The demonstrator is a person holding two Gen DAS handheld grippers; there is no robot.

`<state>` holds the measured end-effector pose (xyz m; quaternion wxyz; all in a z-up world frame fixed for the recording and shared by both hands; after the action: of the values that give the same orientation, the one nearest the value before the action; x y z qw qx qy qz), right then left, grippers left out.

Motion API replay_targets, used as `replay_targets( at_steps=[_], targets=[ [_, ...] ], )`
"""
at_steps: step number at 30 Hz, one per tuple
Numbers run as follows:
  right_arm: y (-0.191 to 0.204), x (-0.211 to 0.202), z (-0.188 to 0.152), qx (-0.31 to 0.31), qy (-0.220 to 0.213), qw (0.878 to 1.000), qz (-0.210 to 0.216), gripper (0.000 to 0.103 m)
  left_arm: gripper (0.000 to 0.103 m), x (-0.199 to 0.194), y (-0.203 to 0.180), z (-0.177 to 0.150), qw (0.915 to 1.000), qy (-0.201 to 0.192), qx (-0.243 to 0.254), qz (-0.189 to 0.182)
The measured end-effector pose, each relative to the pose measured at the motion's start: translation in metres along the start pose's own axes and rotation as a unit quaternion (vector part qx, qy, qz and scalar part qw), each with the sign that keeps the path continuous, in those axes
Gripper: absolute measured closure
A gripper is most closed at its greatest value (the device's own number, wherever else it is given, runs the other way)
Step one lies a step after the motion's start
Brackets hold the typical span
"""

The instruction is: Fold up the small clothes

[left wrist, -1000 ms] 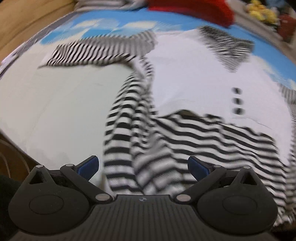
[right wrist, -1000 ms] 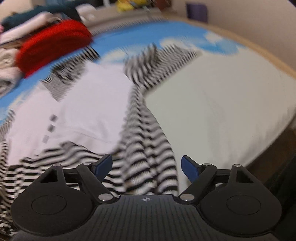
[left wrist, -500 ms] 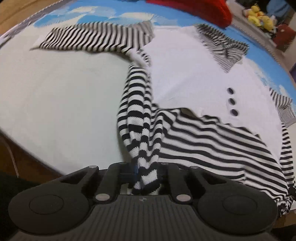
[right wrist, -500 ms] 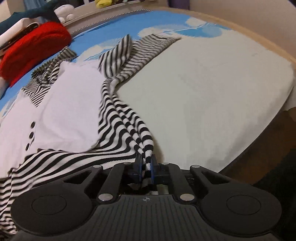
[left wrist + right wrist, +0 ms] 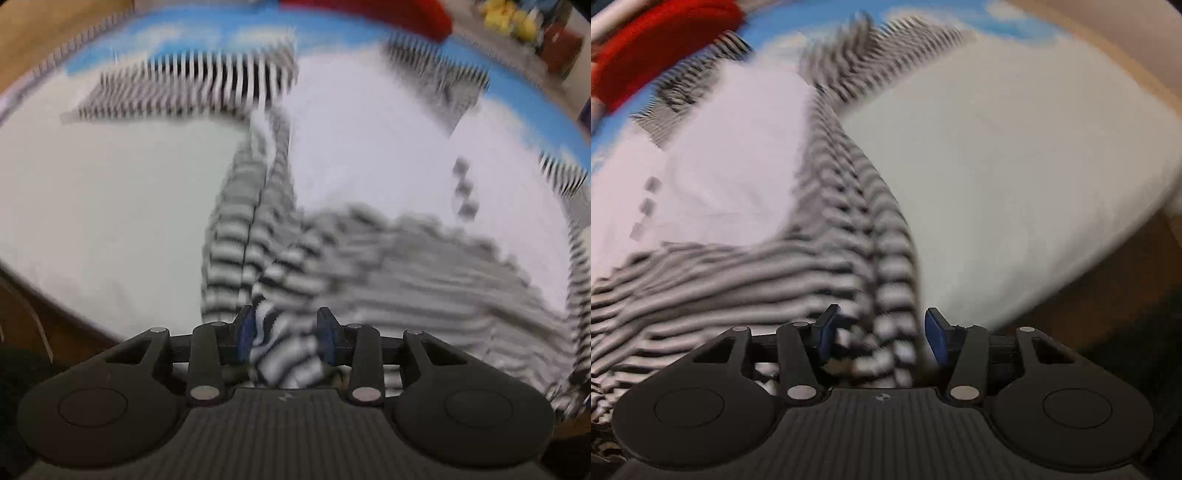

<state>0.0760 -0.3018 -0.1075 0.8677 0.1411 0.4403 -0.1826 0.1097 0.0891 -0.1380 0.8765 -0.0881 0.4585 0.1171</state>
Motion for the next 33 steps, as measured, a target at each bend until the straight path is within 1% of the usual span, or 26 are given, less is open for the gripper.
replay_targets(
  at_steps=[1, 2, 4, 5, 6, 7, 8, 13, 15, 16, 18, 20, 21, 23, 24, 26, 27, 28, 29, 30, 32, 33],
  targets=[
    [0.000, -0.003, 0.004, 0.005, -0.009, 1.000, 0.000, 0.048, 0.063, 0.002, 0.001, -0.003, 1.0000, 0.007, -0.001, 0.006],
    [0.002, -0.010, 0.012, 0.002, -0.029, 1.000, 0.002, 0.048, 0.063, 0.000, 0.000, -0.002, 1.0000, -0.002, -0.003, 0.008],
    [0.004, -0.025, 0.028, -0.004, -0.076, 0.997, 0.008, 0.047, 0.061, -0.012, -0.004, 0.014, 0.9990, -0.044, 0.003, 0.006],
    [0.005, -0.033, 0.037, -0.004, -0.100, 0.995, 0.011, 0.047, 0.059, -0.020, -0.004, 0.021, 0.9974, -0.070, 0.013, 0.007],
    [0.005, -0.041, 0.046, -0.002, -0.123, 0.992, 0.016, 0.047, 0.054, -0.030, -0.007, 0.029, 0.9945, -0.102, 0.024, 0.010],
    [0.005, -0.048, 0.054, 0.000, -0.140, 0.990, 0.025, 0.047, 0.049, -0.037, -0.011, 0.035, 0.9918, -0.123, 0.030, 0.012],
    [0.005, -0.054, 0.063, 0.002, -0.156, 0.987, 0.032, 0.047, 0.047, -0.045, -0.014, 0.040, 0.9894, -0.141, 0.033, 0.010],
    [0.007, -0.094, 0.097, -0.007, -0.224, 0.971, 0.081, 0.047, 0.035, -0.084, -0.028, 0.077, 0.9805, -0.194, 0.030, -0.014],
    [0.013, -0.113, 0.114, -0.015, -0.251, 0.962, 0.110, 0.047, 0.031, -0.105, -0.031, 0.102, 0.9760, -0.214, 0.032, -0.024],
    [0.017, -0.123, 0.124, -0.024, -0.265, 0.956, 0.125, 0.047, 0.026, -0.115, -0.031, 0.118, 0.9735, -0.225, 0.028, -0.029],
    [0.025, -0.145, 0.144, -0.052, -0.292, 0.944, 0.147, 0.046, 0.020, -0.133, -0.030, 0.147, 0.9672, -0.249, 0.008, -0.048],
    [0.036, -0.157, 0.166, -0.070, -0.316, 0.933, 0.156, 0.042, 0.020, -0.142, -0.026, 0.177, 0.9618, -0.268, 0.018, -0.054],
    [0.044, -0.163, 0.178, -0.077, -0.327, 0.928, 0.160, 0.041, 0.020, -0.142, -0.025, 0.193, 0.9597, -0.275, 0.027, -0.049],
    [0.060, -0.170, 0.199, -0.086, -0.336, 0.921, 0.176, 0.037, 0.020, -0.132, -0.018, 0.216, 0.9587, -0.281, 0.032, -0.033],
    [0.072, -0.172, 0.208, -0.091, -0.336, 0.918, 0.189, 0.037, 0.020, -0.122, -0.011, 0.228, 0.9600, -0.277, 0.031, -0.025],
    [0.101, -0.173, 0.228, -0.106, -0.331, 0.912, 0.219, 0.037, 0.020, -0.097, 0.009, 0.246, 0.9655, -0.259, 0.018, -0.012],
    [0.115, -0.173, 0.234, -0.114, -0.329, 0.910, 0.226, 0.036, 0.022, -0.083, 0.020, 0.255, 0.9684, -0.249, 0.010, -0.002],
    [0.129, -0.171, 0.242, -0.125, -0.327, 0.908, 0.228, 0.032, 0.024, -0.069, 0.033, 0.262, 0.9711, -0.239, 0.004, 0.007],
    [0.145, -0.169, 0.249, -0.135, -0.325, 0.907, 0.231, 0.027, 0.024, -0.054, 0.046, 0.267, 0.9733, -0.229, 0.000, 0.015],
    [0.161, -0.167, 0.255, -0.142, -0.322, 0.905, 0.240, 0.026, 0.024, -0.039, 0.060, 0.271, 0.9753, -0.219, -0.003, 0.025],
    [0.190, -0.159, 0.268, -0.155, -0.317, 0.899, 0.259, 0.026, 0.029, -0.011, 0.094, 0.273, 0.9776, -0.205, -0.015, 0.046],
    [0.201, -0.157, 0.269, -0.158, -0.314, 0.896, 0.272, 0.026, 0.034, 0.002, 0.113, 0.268, 0.9785, -0.197, -0.023, 0.056]
  ],
)
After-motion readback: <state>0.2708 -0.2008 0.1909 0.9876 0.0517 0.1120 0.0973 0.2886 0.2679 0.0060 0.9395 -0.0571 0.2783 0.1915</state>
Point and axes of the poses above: each gripper's, at about its wrist camera, not at the fingertips, and x roughly the way its jaws point, y to its left, z to its top, the point moved 9 cm from there along x, roughly the way its jaws point, and after that the axes turned 9 degrees about -y, right-handed, at the moved point
